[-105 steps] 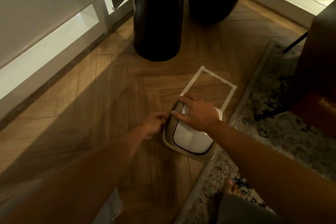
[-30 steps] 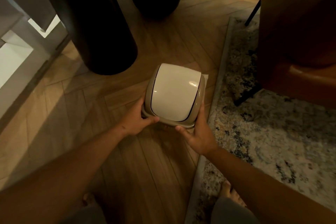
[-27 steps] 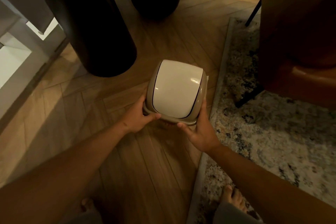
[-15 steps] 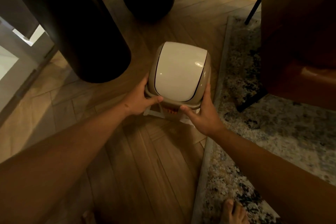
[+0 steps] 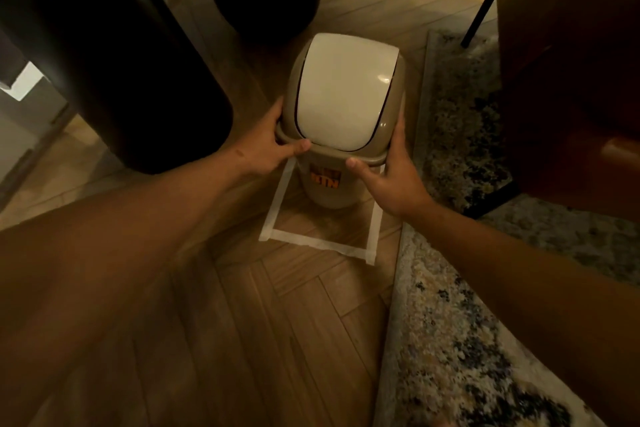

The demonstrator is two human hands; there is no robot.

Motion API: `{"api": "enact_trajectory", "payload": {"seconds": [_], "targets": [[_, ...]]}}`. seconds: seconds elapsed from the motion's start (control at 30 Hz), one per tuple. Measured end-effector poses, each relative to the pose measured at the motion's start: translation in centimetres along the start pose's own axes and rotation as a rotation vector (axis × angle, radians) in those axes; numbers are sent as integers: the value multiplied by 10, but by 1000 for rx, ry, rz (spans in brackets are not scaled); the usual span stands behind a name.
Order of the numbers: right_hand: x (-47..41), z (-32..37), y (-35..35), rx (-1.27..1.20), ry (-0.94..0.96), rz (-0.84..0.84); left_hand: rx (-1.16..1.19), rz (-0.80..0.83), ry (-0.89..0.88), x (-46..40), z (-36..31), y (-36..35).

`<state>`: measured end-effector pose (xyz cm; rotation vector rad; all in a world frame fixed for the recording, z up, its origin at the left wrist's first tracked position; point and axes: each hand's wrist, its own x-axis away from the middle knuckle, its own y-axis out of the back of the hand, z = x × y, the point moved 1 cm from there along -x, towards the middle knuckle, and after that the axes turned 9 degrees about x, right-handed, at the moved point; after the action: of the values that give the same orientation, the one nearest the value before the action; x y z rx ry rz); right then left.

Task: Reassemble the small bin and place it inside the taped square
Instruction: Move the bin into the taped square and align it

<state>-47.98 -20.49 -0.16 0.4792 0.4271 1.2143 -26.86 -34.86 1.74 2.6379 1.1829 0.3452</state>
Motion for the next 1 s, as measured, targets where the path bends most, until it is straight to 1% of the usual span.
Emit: {"api": "enact_trajectory", "payload": {"seconds": [0.23, 0.37, 0.53, 0.6, 0.67, 0.73, 0.8, 0.9, 0.93, 1.0], "targets": [[-24, -1, -1, -34, -18, 33, 45, -71, 13, -12, -4, -1], [-45, 0, 6, -53, -62, 40, 22, -113, 22, -26, -16, -3], [-49, 4, 14, -47, -106, 71, 5, -158, 52, -24, -17, 0], [-50, 6, 21, -43, -127, 66, 15, -179, 86, -22, -17, 3], [-51, 6, 29, -6, -158, 24, 42, -234, 157, -20, -19, 6], [-54, 4, 36, 22, -222, -53, 107, -307, 234, -19, -19, 8], [-58, 1, 40, -22, -339, -106, 168, -360, 287, -20, -19, 10], [-58, 4, 35, -221, -576, -54, 226, -386, 322, -19, -19, 8], [-56, 4, 32, -264, -612, -37, 238, -387, 325, -18, -18, 7], [-51, 5, 29, -305, -616, -33, 254, -390, 322, -14, -18, 3]]}}
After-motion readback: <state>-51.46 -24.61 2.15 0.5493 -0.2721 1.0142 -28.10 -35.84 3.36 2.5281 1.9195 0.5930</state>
